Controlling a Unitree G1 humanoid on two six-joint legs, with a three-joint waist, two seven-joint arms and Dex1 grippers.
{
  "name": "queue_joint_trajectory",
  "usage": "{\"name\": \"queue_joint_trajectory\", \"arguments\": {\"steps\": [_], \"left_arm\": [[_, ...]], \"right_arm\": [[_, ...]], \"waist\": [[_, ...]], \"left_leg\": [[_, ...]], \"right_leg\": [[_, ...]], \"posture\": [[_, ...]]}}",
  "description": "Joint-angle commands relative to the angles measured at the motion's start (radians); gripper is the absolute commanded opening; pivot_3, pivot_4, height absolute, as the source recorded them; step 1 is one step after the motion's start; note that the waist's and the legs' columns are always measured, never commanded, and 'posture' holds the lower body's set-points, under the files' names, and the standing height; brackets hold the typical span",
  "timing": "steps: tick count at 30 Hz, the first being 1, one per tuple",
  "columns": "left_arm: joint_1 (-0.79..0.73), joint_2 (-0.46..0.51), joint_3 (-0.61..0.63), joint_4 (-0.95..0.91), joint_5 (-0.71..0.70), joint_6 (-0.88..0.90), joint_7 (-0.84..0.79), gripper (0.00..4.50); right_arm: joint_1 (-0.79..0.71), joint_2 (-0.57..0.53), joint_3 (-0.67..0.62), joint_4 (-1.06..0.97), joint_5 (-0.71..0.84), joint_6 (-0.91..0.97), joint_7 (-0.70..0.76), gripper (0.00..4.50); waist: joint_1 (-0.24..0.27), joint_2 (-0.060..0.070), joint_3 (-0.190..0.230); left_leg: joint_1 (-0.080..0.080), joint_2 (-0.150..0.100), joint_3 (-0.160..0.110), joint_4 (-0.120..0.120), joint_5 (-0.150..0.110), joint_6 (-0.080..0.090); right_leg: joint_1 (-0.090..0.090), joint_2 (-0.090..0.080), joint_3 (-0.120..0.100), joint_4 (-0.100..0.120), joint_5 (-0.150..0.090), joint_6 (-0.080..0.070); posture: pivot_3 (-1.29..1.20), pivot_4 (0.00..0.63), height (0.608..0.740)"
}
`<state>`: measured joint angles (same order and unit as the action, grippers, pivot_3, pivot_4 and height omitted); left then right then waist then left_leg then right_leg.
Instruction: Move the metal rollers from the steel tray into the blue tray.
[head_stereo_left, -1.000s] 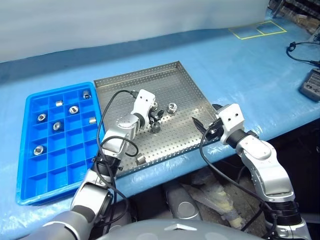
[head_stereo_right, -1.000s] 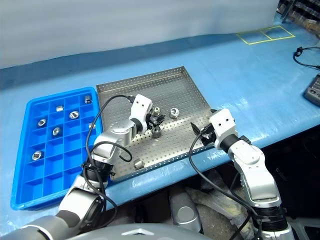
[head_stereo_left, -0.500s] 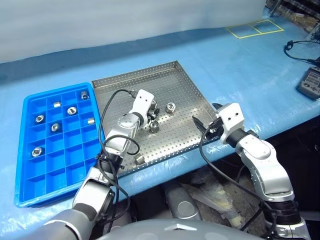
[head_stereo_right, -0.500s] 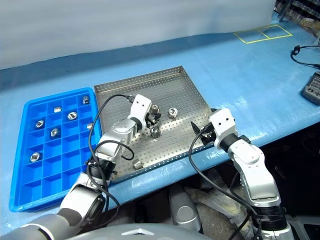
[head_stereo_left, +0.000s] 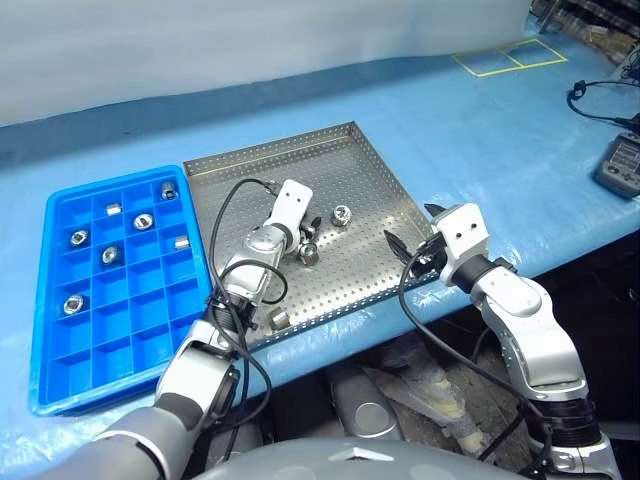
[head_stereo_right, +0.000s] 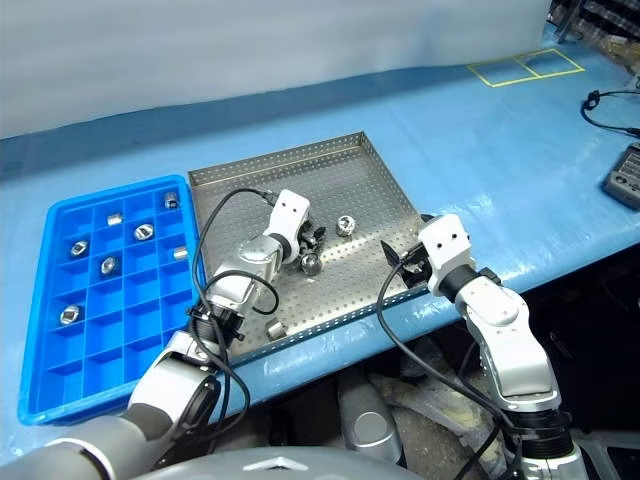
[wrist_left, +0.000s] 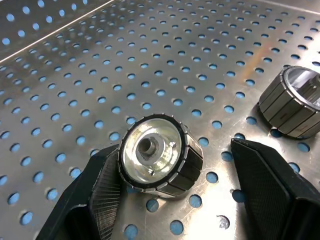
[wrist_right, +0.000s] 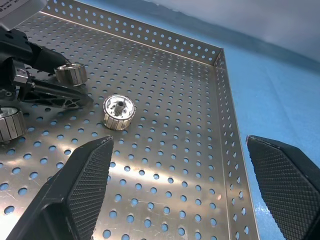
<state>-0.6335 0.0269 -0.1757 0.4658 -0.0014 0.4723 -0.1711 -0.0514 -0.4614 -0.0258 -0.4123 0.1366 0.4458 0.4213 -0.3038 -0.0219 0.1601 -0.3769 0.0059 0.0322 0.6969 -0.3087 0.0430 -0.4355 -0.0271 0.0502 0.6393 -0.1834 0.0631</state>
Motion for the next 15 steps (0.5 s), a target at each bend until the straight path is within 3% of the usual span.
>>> {"name": "queue_joint_trajectory", "arguments": {"steps": [1, 5, 11, 15], "left_arm": [[-0.018, -0.015, 0.016, 0.012, 0.003, -0.019, 0.002, 3.06], [-0.020, -0.020, 0.021, 0.016, 0.006, -0.027, 0.004, 1.87], [-0.013, -0.013, 0.031, -0.004, 0.007, -0.036, 0.008, 1.87], [0.030, 0.010, 0.052, -0.129, -0.009, -0.029, 0.000, 1.87]], "right_arm": [[-0.006, 0.001, -0.015, -0.022, 0.006, -0.018, 0.001, 4.50], [-0.006, 0.000, -0.016, -0.020, 0.006, -0.019, 0.003, 4.50], [-0.010, 0.001, -0.015, -0.013, 0.006, -0.023, 0.004, 4.50], [-0.012, 0.002, -0.014, -0.014, 0.009, -0.025, 0.007, 4.50]], "waist": [[0.000, 0.000, 0.000], [0.000, 0.000, 0.000], [0.000, 0.000, 0.000], [-0.002, 0.000, 0.000]], "left_leg": [[0.000, 0.000, 0.000, 0.000, 0.000, 0.000], [0.000, 0.000, 0.000, 0.000, 0.000, 0.000], [0.000, 0.000, 0.000, 0.000, 0.000, 0.000], [0.000, 0.000, 0.000, 0.000, 0.000, 0.000]], "right_leg": [[0.000, 0.000, 0.000, 0.000, 0.000, 0.000], [0.000, 0.000, 0.000, 0.000, 0.000, 0.000], [0.000, 0.000, 0.000, 0.000, 0.000, 0.000], [-0.001, 0.000, 0.001, 0.000, 0.000, 0.000]], "posture": [[-0.37, 0.150, 0.740], [-0.36, 0.150, 0.740], [-0.36, 0.150, 0.740], [-0.36, 0.150, 0.740]]}}
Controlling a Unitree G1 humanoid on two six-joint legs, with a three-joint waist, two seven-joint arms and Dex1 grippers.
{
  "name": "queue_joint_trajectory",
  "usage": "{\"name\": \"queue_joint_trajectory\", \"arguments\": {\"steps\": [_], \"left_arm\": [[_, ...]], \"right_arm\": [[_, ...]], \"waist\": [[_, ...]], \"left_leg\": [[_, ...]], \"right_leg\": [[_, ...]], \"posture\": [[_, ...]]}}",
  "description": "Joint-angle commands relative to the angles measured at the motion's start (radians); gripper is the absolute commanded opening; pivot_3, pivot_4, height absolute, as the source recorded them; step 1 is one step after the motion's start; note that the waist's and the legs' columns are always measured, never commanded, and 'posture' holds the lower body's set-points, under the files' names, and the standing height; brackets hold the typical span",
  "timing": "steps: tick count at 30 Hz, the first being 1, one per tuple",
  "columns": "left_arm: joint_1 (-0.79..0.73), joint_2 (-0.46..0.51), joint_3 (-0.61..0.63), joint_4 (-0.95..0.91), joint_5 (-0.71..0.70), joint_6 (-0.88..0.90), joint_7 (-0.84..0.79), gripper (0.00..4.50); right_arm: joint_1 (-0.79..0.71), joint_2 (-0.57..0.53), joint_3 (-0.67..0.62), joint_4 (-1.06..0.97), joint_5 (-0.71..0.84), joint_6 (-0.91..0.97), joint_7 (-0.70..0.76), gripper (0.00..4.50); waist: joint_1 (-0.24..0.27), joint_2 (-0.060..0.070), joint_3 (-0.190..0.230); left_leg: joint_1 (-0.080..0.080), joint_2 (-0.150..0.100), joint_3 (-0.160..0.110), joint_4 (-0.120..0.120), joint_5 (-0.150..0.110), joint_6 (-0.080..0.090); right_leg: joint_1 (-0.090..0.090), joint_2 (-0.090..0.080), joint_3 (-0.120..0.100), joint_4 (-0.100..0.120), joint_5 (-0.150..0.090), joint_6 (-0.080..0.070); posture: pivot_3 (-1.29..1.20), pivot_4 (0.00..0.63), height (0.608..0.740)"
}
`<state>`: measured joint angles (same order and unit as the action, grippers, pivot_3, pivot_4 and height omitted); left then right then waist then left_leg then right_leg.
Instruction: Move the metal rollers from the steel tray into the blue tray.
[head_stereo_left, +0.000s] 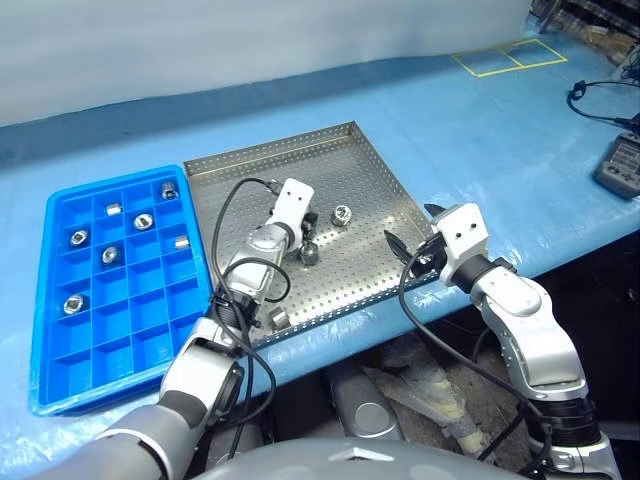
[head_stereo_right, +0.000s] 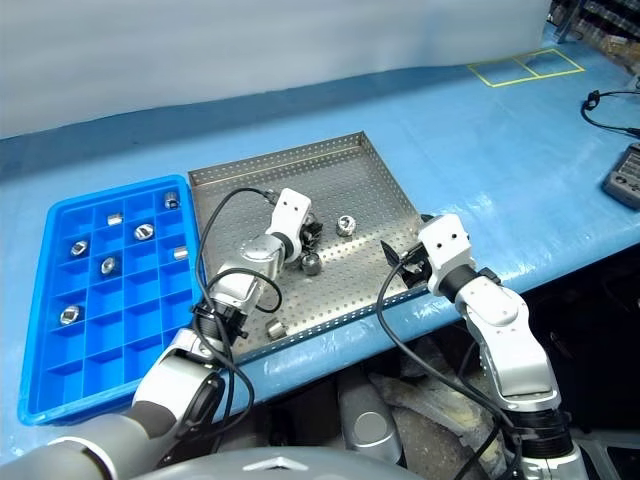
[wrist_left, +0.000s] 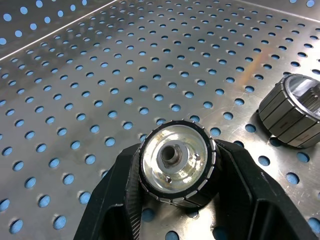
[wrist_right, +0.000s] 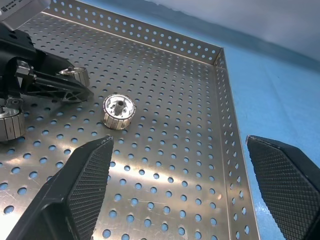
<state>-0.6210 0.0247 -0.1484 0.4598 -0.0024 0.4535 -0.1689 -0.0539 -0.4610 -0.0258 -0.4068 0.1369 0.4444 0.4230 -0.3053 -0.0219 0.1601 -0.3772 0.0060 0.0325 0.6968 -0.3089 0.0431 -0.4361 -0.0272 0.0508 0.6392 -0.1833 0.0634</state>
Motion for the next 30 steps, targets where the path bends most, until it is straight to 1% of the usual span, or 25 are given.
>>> {"name": "queue_joint_trajectory", "arguments": {"steps": [1, 2, 4, 7, 10, 13, 17, 20, 23, 24, 25, 27, 30], "left_arm": [[0.036, 0.026, 0.034, -0.182, -0.014, 0.002, -0.009, 1.87], [0.054, 0.038, 0.042, -0.238, -0.021, 0.017, -0.016, 1.87], [0.109, 0.079, 0.077, -0.416, -0.066, 0.087, -0.056, 1.87], [0.196, 0.180, 0.138, -0.694, -0.146, 0.258, -0.123, 1.87], [0.278, 0.307, 0.232, -0.910, -0.221, 0.445, -0.172, 1.87], [0.384, 0.471, 0.310, -1.063, -0.243, 0.592, -0.213, 1.87], [0.539, 0.591, 0.437, -1.231, -0.270, 0.727, -0.233, 1.87], [0.663, 0.651, 0.530, -1.350, -0.309, 0.796, -0.290, 1.87], [0.794, 0.674, 0.660, -1.426, -0.353, 0.821, -0.366, 1.87], [0.847, 0.673, 0.708, -1.449, -0.367, 0.823, -0.395, 1.87], [0.893, 0.667, 0.754, -1.468, -0.378, 0.823, -0.420, 1.87], [0.957, 0.654, 0.821, -1.491, -0.395, 0.813, -0.449, 1.87], [1.061, 0.619, 0.918, -1.490, -0.377, 0.798, -0.457, 1.87]], "right_arm": [[-0.009, 0.002, -0.013, -0.020, 0.012, -0.024, 0.008, 4.50], [-0.008, 0.002, -0.013, -0.022, 0.015, -0.023, 0.012, 4.50], [-0.002, 0.004, -0.003, -0.024, 0.016, -0.024, 0.020, 4.50], [0.003, 0.010, 0.016, -0.024, 0.018, -0.025, 0.031, 4.50], [0.004, 0.011, 0.033, -0.022, 0.022, -0.022, 0.049, 4.50], [0.009, 0.006, 0.059, -0.020, 0.026, -0.023, 0.077, 4.50], [-0.004, 0.018, 0.093, -0.034, 0.042, -0.023, 0.108, 4.50], [-0.034, 0.022, 0.106, -0.018, 0.043, -0.022, 0.118, 4.50], [-0.058, 0.023, 0.119, 0.003, 0.043, -0.025, 0.133, 4.50], [-0.066, 0.024, 0.125, 0.012, 0.042, -0.026, 0.137, 4.50], [-0.074, 0.025, 0.129, 0.019, 0.042, -0.028, 0.140, 4.50], [-0.083, 0.026, 0.132, 0.029, 0.042, -0.030, 0.147, 4.50], [-0.110, 0.031, 0.146, 0.056, 0.039, -0.035, 0.161, 4.50]], "waist": [[-0.001, 0.000, 0.000], [-0.002, 0.000, 0.000], [-0.002, 0.000, 0.000], [-0.004, 0.000, 0.000], [0.000, 0.000, 0.000], [0.004, 0.000, 0.000], [0.026, 0.000, 0.000], [0.056, -0.001, 0.001], [0.081, -0.001, 0.001], [0.094, -0.001, 0.001], [0.103, -0.002, 0.001], [0.125, -0.002, 0.001], [0.158, -0.002, 0.001]], "left_leg": [[0.000, 0.000, 0.000, 0.000, 0.000, 0.000], [-0.001, 0.000, 0.000, 0.000, 0.000, 0.000], [-0.002, 0.000, 0.001, 0.000, 0.000, 0.000], [-0.003, 0.001, 0.003, 0.000, 0.000, 0.000], [-0.002, 0.001, 0.003, 0.000, 0.000, 0.000], [-0.002, 0.002, 0.004, 0.000, 0.000, 0.000], [-0.002, 0.002, 0.003, 0.000, 0.000, -0.001], [-0.002, 0.001, 0.003, 0.000, 0.000, -0.001], [-0.002, 0.001, 0.003, 0.000, 0.000, -0.001], [-0.002, 0.002, 0.003, -0.001, 0.000, -0.001], [-0.002, 0.002, 0.002, -0.001, 0.000, -0.002], [-0.002, 0.003, 0.002, -0.002, 0.001, -0.003], [-0.001, 0.003, 0.002, -0.002, 0.001, -0.004]], "right_leg": [[-0.001, 0.000, 0.000, 0.000, 0.000, 0.000], [-0.001, 0.000, 0.000, 0.001, 0.000, 0.000], [-0.004, 0.000, 0.002, 0.002, 0.003, -0.004], [-0.007, 0.001, 0.004, 0.004, 0.003, -0.005], [-0.006, 0.001, 0.004, 0.004, 0.003, -0.005], [-0.006, 0.001, 0.004, 0.004, 0.001, -0.002], [-0.007, 0.000, 0.003, 0.004, 0.000, -0.001], [-0.007, -0.001, 0.003, 0.004, 0.001, -0.003], [-0.008, -0.001, 0.002, 0.004, 0.001, -0.007], [-0.008, -0.001, 0.001, 0.004, 0.001, -0.008], [-0.008, -0.001, 0.000, 0.004, -0.002, -0.013], [-0.008, -0.001, -0.001, 0.005, -0.003, -0.014], [-0.008, -0.001, -0.003, 0.005, -0.004, -0.017]], "posture": [[-0.36, 0.150, 0.740], [-0.35, 0.150, 0.740], [-0.34, 0.150, 0.740], [-0.33, 0.150, 0.740], [-0.30, 0.150, 0.740], [-0.26, 0.150, 0.740], [-0.21, 0.150, 0.740], [-0.18, 0.150, 0.740], [-0.14, 0.150, 0.740], [-0.13, 0.150, 0.740], [-0.12, 0.150, 0.740], [-0.11, 0.150, 0.740], [-0.07, 0.150, 0.740]]}}
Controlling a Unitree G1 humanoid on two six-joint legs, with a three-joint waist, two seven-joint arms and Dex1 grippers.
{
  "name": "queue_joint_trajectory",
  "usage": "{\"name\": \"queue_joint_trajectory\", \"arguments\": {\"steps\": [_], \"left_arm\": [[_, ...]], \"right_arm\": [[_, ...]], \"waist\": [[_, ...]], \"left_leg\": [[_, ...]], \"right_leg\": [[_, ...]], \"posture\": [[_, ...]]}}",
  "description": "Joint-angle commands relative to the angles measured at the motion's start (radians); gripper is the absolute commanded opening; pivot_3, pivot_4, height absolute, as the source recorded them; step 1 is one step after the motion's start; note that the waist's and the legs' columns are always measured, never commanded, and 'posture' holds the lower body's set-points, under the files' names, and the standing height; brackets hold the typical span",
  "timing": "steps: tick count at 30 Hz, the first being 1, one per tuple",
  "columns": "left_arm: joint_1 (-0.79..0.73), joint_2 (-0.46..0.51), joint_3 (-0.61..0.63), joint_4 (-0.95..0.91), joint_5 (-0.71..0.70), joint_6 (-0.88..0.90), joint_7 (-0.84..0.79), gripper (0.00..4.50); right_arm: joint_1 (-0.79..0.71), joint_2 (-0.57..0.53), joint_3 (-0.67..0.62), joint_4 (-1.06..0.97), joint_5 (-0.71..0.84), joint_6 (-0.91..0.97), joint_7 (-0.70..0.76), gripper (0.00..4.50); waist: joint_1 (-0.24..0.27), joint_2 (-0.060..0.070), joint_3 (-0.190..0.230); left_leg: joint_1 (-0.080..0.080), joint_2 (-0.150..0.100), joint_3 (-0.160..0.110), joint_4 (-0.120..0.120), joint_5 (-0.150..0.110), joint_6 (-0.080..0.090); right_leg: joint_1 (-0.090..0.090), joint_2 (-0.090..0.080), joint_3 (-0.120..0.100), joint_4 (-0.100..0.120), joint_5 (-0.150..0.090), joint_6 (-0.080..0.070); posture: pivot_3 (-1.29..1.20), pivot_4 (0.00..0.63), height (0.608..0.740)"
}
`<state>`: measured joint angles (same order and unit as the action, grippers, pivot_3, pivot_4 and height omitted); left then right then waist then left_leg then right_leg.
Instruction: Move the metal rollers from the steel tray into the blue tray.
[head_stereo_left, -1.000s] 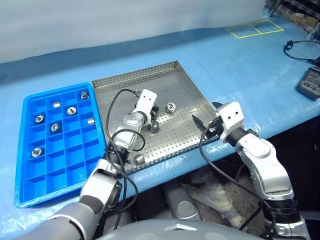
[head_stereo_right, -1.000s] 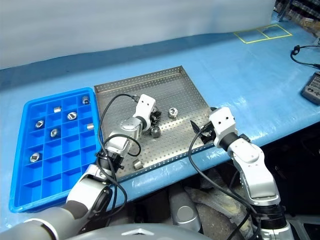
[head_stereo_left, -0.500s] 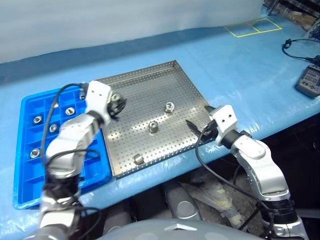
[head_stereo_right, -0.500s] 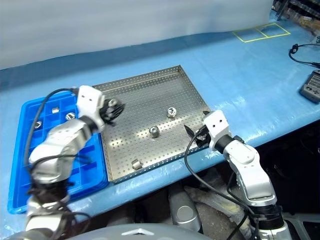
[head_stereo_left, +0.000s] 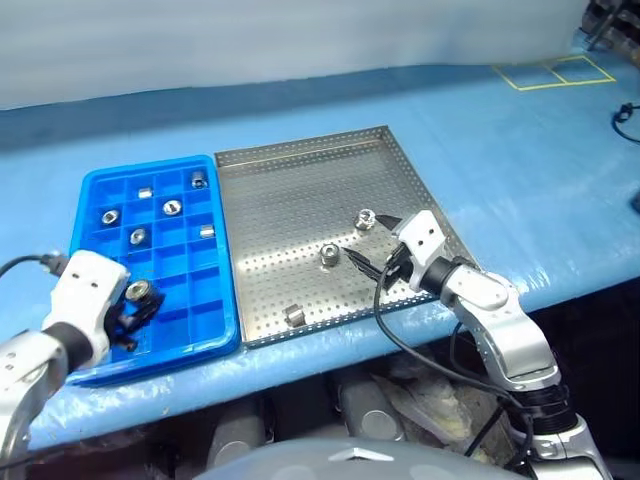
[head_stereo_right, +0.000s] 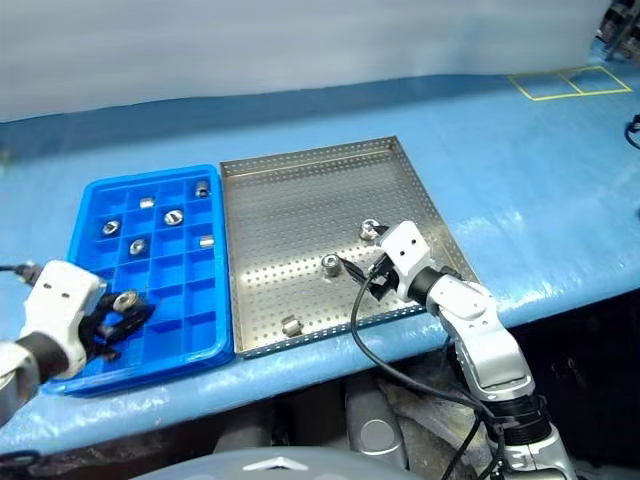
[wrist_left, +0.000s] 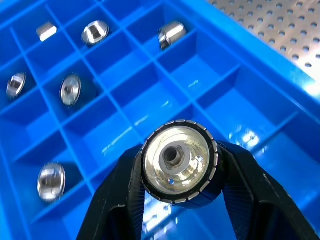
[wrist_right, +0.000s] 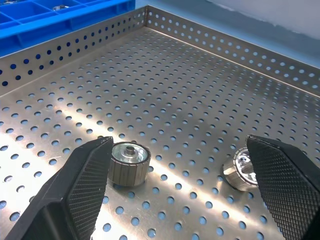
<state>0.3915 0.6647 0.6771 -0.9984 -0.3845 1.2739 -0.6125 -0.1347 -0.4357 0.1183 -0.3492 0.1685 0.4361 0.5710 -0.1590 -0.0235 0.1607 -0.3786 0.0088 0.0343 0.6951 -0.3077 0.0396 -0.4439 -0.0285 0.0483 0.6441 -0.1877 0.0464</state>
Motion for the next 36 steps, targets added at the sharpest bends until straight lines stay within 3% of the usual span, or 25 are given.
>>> {"name": "queue_joint_trajectory", "arguments": {"steps": [1, 10, 21, 27, 33, 36], "left_arm": [[0.074, -0.029, 0.103, -0.028, 0.013, -0.025, -0.007, 1.87], [0.100, -0.066, 0.067, 0.033, 0.034, -0.066, 0.057, 1.87], [0.047, -0.039, -0.050, 0.132, 0.067, -0.112, 0.125, 1.87], [0.022, -0.028, -0.029, 0.163, 0.064, -0.133, 0.125, 3.79], [-0.143, -0.070, 0.011, 0.185, -0.037, -0.164, 0.104, 3.79], [-0.279, -0.138, -0.078, 0.181, -0.125, -0.239, 0.085, 3.79]], "right_arm": [[-0.038, 0.007, 0.007, 0.005, 0.008, -0.029, 0.018, 4.50], [-0.073, 0.016, 0.026, 0.031, 0.008, -0.033, 0.036, 4.50], [-0.057, 0.003, 0.002, 0.000, 0.005, -0.022, 0.021, 4.50], [-0.047, -0.002, -0.010, -0.009, 0.005, -0.019, 0.008, 4.50], [-0.045, -0.002, -0.014, -0.009, 0.002, -0.020, -0.004, 4.50], [-0.043, -0.003, -0.023, -0.016, 0.002, -0.020, -0.016, 4.50]], "waist": [[0.023, 0.000, 0.000], [0.102, -0.003, -0.002], [0.105, -0.004, -0.002], [0.097, -0.004, -0.003], [0.095, -0.004, -0.003], [0.099, -0.005, -0.003]], "left_leg": [[0.000, 0.000, 0.000, 0.000, 0.000, 0.000], [0.001, 0.000, 0.000, 0.000, 0.001, -0.001], [0.001, 0.001, 0.000, 0.000, 0.000, -0.001], [0.001, 0.001, 0.000, 0.000, 0.000, -0.001], [0.001, 0.001, 0.000, 0.000, 0.001, -0.001], [0.001, 0.001, 0.000, 0.001, 0.001, -0.001]], "right_leg": [[0.000, 0.000, 0.000, 0.000, 0.000, 0.000], [0.001, 0.000, -0.002, 0.000, 0.000, -0.001], [0.002, -0.001, -0.003, 0.000, 0.000, -0.002], [0.001, -0.001, -0.004, 0.000, -0.001, -0.002], [0.002, 0.000, -0.004, 0.000, 0.000, -0.003], [0.003, -0.001, -0.004, 0.000, 0.001, -0.003]], "posture": [[-0.06, 0.150, 0.740], [-0.03, 0.150, 0.740], [-0.06, 0.150, 0.740], [-0.09, 0.150, 0.740], [-0.10, 0.150, 0.740], [-0.13, 0.150, 0.740]]}}
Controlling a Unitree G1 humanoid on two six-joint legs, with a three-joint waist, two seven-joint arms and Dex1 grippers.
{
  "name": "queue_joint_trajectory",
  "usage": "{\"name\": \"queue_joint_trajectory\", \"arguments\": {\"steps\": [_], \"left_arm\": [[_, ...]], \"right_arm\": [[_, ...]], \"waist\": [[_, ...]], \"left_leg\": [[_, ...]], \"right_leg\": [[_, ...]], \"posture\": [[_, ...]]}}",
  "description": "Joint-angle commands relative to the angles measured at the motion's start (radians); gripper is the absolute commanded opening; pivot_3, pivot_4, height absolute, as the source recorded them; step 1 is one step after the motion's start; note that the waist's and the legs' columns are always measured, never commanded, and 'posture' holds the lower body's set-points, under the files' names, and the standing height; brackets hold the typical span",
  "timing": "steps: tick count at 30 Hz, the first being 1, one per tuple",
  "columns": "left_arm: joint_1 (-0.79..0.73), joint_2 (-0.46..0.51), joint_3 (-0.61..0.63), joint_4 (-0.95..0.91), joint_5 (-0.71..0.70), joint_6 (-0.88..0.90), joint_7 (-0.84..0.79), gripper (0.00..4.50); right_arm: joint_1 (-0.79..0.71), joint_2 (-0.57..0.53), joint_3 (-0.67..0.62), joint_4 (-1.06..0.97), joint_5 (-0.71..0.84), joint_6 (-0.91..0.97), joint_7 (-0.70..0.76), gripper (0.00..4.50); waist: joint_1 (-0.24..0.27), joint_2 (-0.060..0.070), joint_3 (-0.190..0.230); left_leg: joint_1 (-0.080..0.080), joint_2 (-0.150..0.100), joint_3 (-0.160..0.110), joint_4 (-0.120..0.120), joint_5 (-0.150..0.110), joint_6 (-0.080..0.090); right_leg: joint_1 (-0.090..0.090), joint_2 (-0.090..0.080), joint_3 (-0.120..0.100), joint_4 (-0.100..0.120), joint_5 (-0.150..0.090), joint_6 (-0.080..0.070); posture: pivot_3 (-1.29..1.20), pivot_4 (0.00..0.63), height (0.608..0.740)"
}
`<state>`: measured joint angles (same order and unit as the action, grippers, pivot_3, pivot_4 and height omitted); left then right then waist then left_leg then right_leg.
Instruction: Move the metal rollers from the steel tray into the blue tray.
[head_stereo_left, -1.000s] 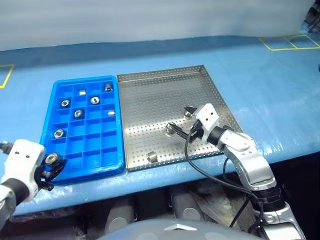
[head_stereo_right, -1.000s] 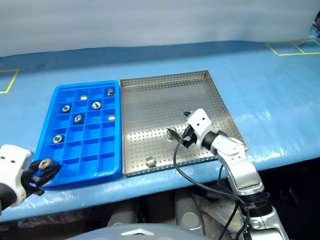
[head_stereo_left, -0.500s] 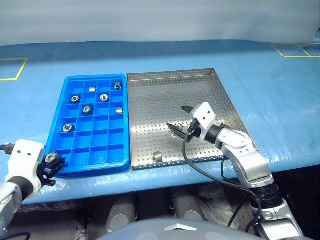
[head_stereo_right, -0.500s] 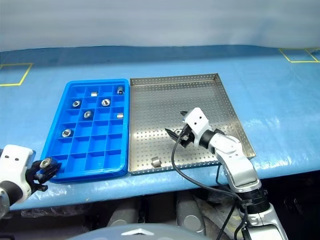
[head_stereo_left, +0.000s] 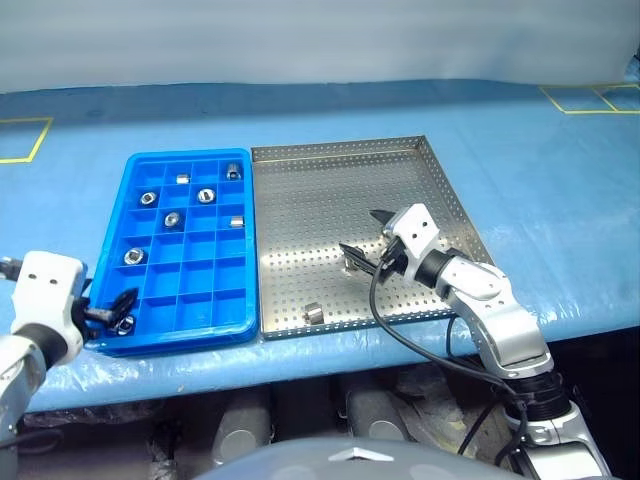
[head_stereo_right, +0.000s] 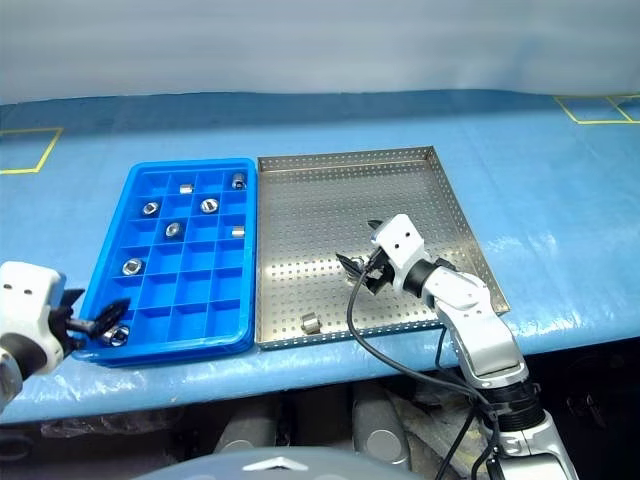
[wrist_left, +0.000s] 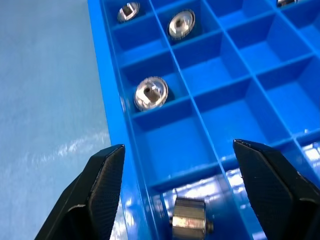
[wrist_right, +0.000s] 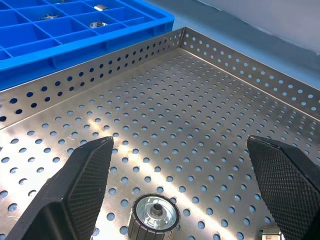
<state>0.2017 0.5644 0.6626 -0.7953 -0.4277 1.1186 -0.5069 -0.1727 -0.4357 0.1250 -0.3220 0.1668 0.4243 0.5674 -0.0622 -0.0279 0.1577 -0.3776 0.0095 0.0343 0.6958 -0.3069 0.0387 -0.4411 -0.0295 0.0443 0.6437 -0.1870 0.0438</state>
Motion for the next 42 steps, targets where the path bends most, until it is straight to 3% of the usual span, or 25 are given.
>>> {"name": "queue_joint_trajectory", "arguments": {"steps": [1, 5, 8, 13, 20, 26, 31, 42], "left_arm": [[-0.121, -0.052, -0.108, -0.018, -0.085, -0.106, -0.017, 3.79], [-0.231, -0.103, -0.449, 0.005, -0.072, -0.144, -0.007, 3.79], [-0.295, -0.117, -0.661, 0.116, 0.015, -0.184, 0.023, 3.79], [-0.379, -0.092, -0.912, 0.328, 0.136, -0.297, -0.029, 3.79], [-0.421, -0.048, -0.899, 0.362, 0.109, -0.342, -0.122, 3.79], [-0.484, -0.096, -0.904, 0.475, 0.126, -0.367, -0.104, 3.79], [-0.544, -0.154, -0.930, 0.617, 0.167, -0.385, -0.083, 3.79], [-0.604, -0.229, -0.959, 0.734, 0.210, -0.410, -0.088, 3.79]], "right_arm": [[-0.005, -0.003, -0.032, -0.045, 0.004, -0.007, -0.016, 4.50], [0.020, -0.011, -0.055, -0.083, 0.001, 0.003, -0.038, 4.50], [0.047, -0.021, -0.077, -0.108, -0.007, 0.013, -0.059, 4.50], [0.096, -0.044, -0.105, -0.163, 0.008, 0.037, -0.065, 4.50], [0.167, -0.055, -0.139, -0.229, 0.021, 0.056, -0.082, 4.50], [0.169, -0.045, -0.125, -0.234, 0.015, 0.056, -0.091, 4.50], [0.160, -0.044, -0.123, -0.226, 0.014, 0.051, -0.091, 4.50], [0.149, -0.038, -0.120, -0.216, 0.009, 0.040, -0.093, 4.50]], "waist": [[0.002, -0.002, -0.001], [-0.009, -0.001, -0.002], [-0.025, -0.001, -0.002], [-0.070, 0.000, -0.003], [-0.153, 0.000, -0.003], [-0.201, 0.000, -0.003], [-0.225, 0.000, -0.003], [-0.236, 0.000, -0.003]], "left_leg": [[0.000, 0.000, 0.000, 0.000, 0.000, 0.000], [0.000, -0.001, 0.000, 0.000, -0.001, 0.001], [0.000, -0.001, 0.001, 0.000, -0.001, 0.002], [0.000, -0.001, 0.001, 0.000, -0.001, 0.002], [-0.001, -0.001, 0.001, 0.000, -0.001, 0.002], [0.000, -0.001, 0.001, 0.001, -0.001, 0.002], [0.000, -0.002, 0.001, 0.001, -0.001, 0.003], [0.000, -0.002, 0.001, 0.001, -0.001, 0.003]], "right_leg": [[0.000, 0.000, 0.000, 0.000, 0.000, 0.000], [0.001, 0.000, 0.001, -0.001, 0.002, 0.002], [0.001, 0.000, 0.002, -0.001, 0.004, 0.005], [0.001, 0.003, 0.004, -0.001, 0.003, 0.005], [-0.001, 0.003, 0.006, -0.001, 0.004, 0.006], [0.001, 0.003, 0.008, -0.001, 0.002, 0.013], [0.001, 0.003, 0.008, -0.001, 0.004, 0.015], [0.000, 0.003, 0.009, -0.001, 0.004, 0.016]], "posture": [[-0.14, 0.150, 0.740], [-0.20, 0.150, 0.740], [-0.23, 0.150, 0.740], [-0.30, 0.150, 0.740], [-0.36, 0.150, 0.740], [-0.37, 0.150, 0.740], [-0.36, 0.150, 0.740], [-0.36, 0.150, 0.740]]}}
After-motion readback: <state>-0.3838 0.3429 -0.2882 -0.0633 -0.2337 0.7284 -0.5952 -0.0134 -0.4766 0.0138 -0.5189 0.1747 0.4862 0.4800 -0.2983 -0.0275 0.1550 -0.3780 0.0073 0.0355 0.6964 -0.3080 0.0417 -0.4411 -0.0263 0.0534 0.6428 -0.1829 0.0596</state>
